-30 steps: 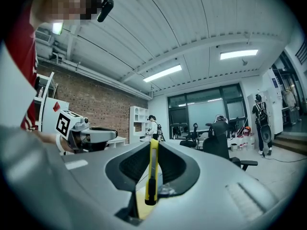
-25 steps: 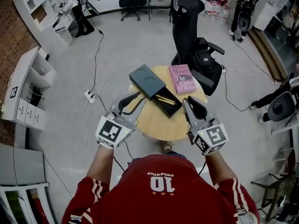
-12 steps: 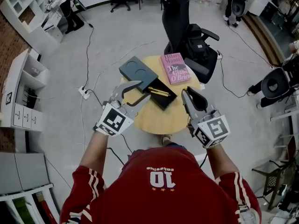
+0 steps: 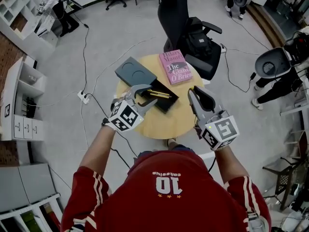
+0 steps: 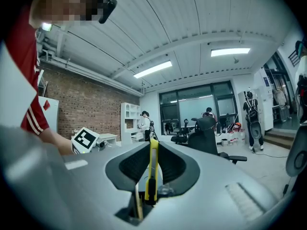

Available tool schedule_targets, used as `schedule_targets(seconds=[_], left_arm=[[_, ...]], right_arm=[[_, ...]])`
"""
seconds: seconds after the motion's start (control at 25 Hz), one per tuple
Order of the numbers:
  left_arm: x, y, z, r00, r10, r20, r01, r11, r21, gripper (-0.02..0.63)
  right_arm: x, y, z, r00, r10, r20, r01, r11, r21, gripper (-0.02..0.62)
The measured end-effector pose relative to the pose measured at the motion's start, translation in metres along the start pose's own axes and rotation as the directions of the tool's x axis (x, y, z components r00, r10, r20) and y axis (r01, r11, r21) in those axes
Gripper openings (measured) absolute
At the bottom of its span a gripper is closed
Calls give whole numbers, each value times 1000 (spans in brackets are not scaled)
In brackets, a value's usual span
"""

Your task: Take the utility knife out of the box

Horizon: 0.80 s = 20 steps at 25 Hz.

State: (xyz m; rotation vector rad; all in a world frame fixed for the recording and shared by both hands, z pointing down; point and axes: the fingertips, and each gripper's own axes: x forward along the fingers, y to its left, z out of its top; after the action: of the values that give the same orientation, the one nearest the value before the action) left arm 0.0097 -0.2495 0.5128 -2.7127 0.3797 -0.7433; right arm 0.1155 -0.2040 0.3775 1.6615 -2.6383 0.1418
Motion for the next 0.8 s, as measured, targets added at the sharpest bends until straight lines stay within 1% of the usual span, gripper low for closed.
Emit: schedule_targets(seconds=[0.2, 0.4, 0.6, 0.8], left_arm=[[37, -6, -36, 993, -97, -64, 95, 995, -35, 178], [79, -16, -71, 970, -215, -117, 212, 977, -40, 178], [115, -26, -104, 932, -323, -167, 321, 946, -41, 178], [152, -39, -133, 875, -428, -227, 433, 901, -33, 178]], right_arm=[[9, -19, -11, 1000, -15, -20, 16, 999, 33, 51], [13, -38, -27, 998, -39, -41, 41, 998, 51, 51], [6, -51, -39, 995, -75, -62, 78, 995, 56, 51], [-11, -67, -52, 987, -143, -79, 149, 986, 73, 51]])
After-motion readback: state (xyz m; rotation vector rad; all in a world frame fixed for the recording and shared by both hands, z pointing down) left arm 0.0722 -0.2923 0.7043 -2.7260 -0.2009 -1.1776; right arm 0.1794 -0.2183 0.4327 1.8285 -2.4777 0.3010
